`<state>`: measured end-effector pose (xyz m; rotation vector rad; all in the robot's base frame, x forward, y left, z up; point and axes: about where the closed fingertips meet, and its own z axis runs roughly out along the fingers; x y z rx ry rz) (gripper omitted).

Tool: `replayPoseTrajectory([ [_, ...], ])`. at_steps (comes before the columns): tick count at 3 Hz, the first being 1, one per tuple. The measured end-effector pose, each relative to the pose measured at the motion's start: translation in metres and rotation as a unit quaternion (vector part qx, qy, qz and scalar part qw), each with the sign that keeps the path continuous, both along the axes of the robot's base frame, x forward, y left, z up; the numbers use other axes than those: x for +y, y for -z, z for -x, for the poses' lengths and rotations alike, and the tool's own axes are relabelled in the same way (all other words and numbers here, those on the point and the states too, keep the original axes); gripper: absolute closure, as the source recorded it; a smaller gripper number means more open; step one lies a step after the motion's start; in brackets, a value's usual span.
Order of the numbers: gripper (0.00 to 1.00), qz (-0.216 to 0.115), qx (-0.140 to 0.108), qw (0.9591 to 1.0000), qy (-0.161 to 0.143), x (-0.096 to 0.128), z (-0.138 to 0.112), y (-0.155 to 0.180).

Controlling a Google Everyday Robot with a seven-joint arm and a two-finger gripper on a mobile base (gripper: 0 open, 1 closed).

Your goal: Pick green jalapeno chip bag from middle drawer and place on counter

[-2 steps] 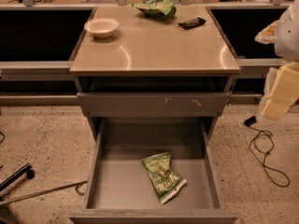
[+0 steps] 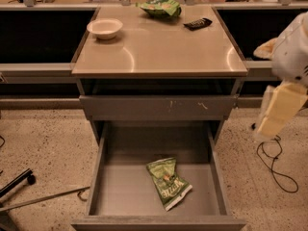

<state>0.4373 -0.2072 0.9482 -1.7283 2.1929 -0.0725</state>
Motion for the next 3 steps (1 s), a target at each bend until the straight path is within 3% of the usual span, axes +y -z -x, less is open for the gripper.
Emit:
replayPoseTrajectory([
  [1, 0.00, -0.064, 0.019, 0.9977, -0.014, 0.020, 0.015, 0.073],
  [2, 0.00, -0.136, 0.062, 0.9887, 0.003, 0.037, 0.028, 0.169],
  [3, 0.00, -0.146, 0.077, 0.9861, 0.019, 0.039, 0.035, 0.219],
])
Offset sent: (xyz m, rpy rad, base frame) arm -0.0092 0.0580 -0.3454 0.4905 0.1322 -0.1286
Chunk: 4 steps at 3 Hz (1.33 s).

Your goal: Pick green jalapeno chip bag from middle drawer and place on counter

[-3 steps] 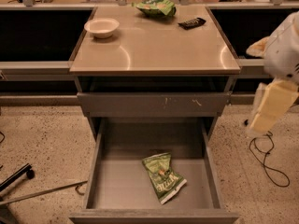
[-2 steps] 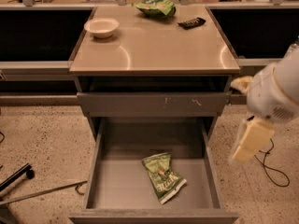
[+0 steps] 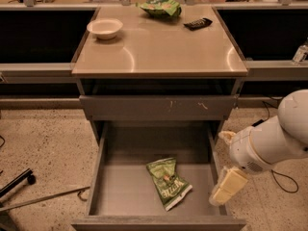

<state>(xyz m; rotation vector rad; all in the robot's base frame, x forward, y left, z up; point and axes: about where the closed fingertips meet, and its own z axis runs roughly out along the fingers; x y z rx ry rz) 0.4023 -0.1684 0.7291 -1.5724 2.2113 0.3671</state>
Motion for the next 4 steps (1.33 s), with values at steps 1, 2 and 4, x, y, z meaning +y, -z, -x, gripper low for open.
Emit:
replayPoseTrajectory([
  [1, 0.00, -0.005, 0.000, 1.0000, 0.003, 0.002, 0.000, 0.003],
  [2, 0.00, -0.016, -0.002, 0.9997, 0.017, 0.010, -0.007, 0.019],
  [4, 0.00, -0.078, 0.087, 0.9839, 0.136, 0.075, -0.033, 0.165],
])
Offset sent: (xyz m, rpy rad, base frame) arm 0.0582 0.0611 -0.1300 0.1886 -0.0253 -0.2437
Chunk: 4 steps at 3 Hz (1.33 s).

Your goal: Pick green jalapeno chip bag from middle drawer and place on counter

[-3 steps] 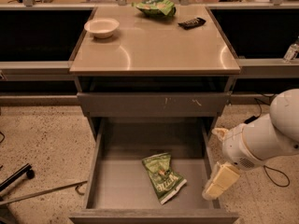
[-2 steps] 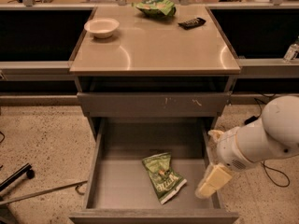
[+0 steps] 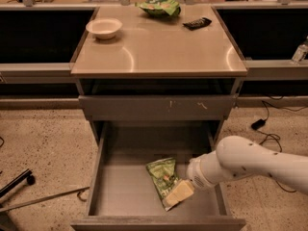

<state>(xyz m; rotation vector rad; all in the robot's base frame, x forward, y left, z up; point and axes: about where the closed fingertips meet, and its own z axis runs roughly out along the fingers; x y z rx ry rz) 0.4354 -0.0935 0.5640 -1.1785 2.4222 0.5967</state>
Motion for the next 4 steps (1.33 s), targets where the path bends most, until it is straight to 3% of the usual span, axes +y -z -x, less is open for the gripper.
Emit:
replayPoseTrajectory([
  [1, 0.00, -0.013, -0.007, 0.9988, 0.048, 0.004, -0.019, 0.003],
  [2, 0.00, -0.016, -0.008, 0.9988, 0.045, 0.009, -0.029, 0.005],
  [3, 0.00, -0.018, -0.020, 0.9988, 0.041, 0.025, -0.055, 0.015],
  [4, 0.00, 0.006, -0.040, 0.9980, 0.048, 0.037, -0.073, 0.034],
])
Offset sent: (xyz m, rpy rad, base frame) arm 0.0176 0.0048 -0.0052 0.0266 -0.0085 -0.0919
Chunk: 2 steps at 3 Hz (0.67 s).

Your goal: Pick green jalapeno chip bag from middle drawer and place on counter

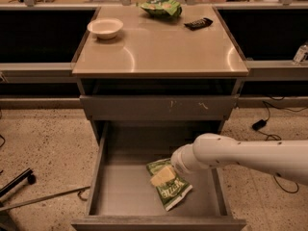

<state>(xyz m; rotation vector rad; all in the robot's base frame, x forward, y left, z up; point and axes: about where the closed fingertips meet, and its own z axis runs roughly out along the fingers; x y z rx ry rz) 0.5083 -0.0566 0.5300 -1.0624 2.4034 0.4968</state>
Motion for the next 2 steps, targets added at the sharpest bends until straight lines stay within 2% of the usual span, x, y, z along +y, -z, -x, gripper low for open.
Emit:
replayPoseTrajectory([
  [1, 0.00, 0.028, -0.023, 0.9985, 0.040, 0.000, -0.036, 0.030],
  [2, 0.00, 0.048, -0.020, 0.9959, 0.075, -0.020, -0.062, 0.063],
])
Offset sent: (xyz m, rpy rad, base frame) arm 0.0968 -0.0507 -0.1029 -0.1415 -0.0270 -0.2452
